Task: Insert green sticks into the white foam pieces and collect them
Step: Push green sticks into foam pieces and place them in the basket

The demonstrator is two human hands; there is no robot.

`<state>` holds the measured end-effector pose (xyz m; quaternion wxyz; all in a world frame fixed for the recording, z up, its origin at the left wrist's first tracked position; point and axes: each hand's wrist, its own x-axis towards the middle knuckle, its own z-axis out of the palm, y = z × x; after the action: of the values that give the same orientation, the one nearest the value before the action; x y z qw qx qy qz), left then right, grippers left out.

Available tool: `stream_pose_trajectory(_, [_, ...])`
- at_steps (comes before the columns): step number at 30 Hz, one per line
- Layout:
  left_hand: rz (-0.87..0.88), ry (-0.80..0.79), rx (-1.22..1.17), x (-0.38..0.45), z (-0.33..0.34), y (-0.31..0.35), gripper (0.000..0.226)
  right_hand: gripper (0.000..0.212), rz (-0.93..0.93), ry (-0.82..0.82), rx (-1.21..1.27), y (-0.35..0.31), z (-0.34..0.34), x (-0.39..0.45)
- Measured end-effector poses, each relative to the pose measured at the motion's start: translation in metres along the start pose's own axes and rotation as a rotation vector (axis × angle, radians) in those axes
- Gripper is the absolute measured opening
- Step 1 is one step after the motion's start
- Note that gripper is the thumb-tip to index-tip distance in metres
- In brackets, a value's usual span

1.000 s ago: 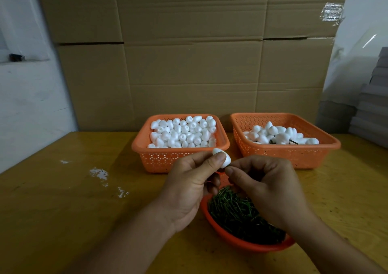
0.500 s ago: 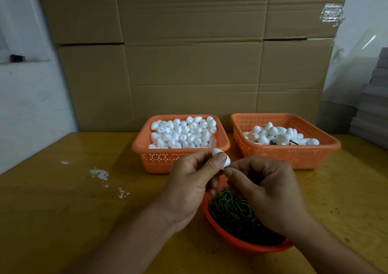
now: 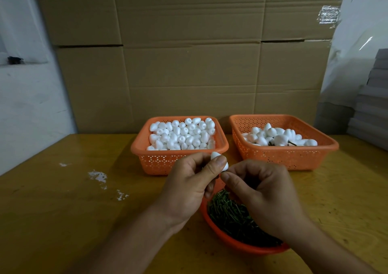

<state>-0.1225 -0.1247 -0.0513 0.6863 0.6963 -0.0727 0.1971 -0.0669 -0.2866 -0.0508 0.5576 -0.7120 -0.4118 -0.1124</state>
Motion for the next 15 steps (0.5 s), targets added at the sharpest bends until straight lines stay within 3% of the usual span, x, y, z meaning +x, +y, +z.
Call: stream_pose_trajectory(15, [-0.019, -0.016, -0.068, -0.0032, 0.0067, 0.0015, 0.032, 0.01, -0.052, -0.027, 0.117, -0.0003, -0.0015, 0.0037])
